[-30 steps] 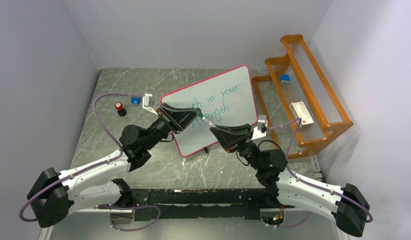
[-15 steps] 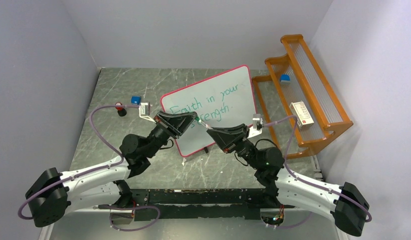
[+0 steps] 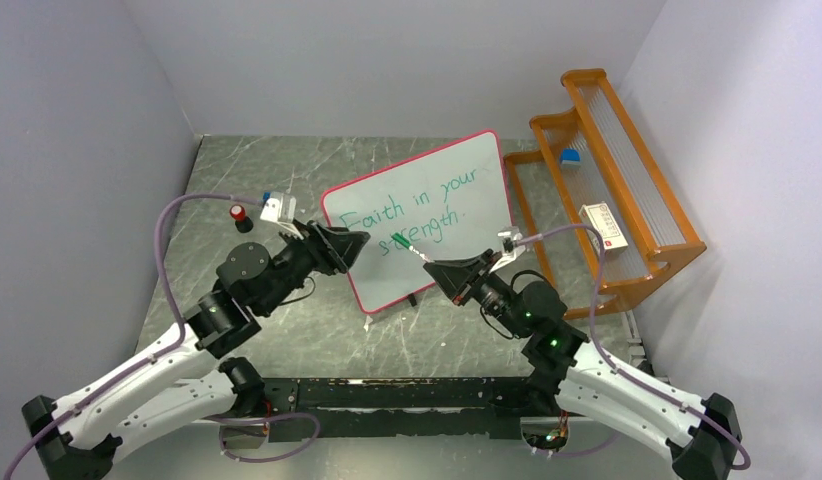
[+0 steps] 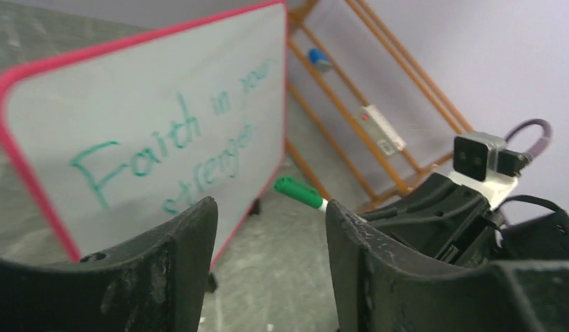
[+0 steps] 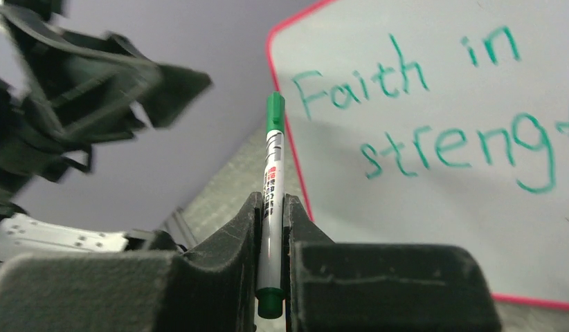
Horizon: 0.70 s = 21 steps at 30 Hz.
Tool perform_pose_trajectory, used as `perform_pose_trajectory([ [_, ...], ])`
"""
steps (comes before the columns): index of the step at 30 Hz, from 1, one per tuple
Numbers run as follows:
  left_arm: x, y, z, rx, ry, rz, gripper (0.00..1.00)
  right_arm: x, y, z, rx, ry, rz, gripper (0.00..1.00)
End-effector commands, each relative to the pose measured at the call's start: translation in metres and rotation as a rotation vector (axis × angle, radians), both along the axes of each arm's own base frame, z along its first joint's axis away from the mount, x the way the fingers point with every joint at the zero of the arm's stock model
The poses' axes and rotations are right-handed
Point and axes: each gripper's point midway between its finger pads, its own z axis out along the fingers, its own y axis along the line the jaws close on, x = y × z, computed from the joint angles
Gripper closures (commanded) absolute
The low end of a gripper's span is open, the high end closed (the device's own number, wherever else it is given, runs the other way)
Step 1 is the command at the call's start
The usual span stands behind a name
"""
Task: Write a sentence on the whiteboard
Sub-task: Place the whiteboard marker at the center of the board.
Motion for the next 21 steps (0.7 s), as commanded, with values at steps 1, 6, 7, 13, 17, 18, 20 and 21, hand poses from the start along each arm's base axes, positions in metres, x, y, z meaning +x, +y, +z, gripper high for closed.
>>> perform_pose_trajectory([
  [1,0.013,0.045,-0.017,0.258,0.026,0.173,0.36,-0.002,-0.008,-0.053,-0.196,0.104,0.008,1.0],
  [6,0.022,0.082,-0.017,0.384,0.041,0.32,0.26,-0.023,-0.002,-0.095,-0.297,0.183,0.135,1.0],
  [7,0.023,0.09,-0.018,0.4,0.045,0.348,0.25,-0.028,-0.001,-0.104,-0.311,0.2,0.158,1.0],
  [13,0.017,0.123,-0.04,0.487,0.083,0.45,0.15,-0.051,-0.003,-0.16,-0.39,0.327,0.251,1.0],
  [17,0.01,0.138,-0.049,0.502,0.09,0.484,0.08,-0.062,-0.005,-0.188,-0.415,0.407,0.279,1.0],
  [18,0.008,0.14,-0.05,0.505,0.09,0.486,0.07,-0.063,-0.007,-0.195,-0.424,0.426,0.276,1.0],
  [20,0.006,0.144,-0.05,0.508,0.087,0.489,0.04,-0.064,-0.011,-0.208,-0.452,0.466,0.264,1.0],
  [21,0.005,0.145,-0.051,0.514,0.086,0.488,0.03,-0.065,-0.012,-0.213,-0.462,0.486,0.258,0.99],
])
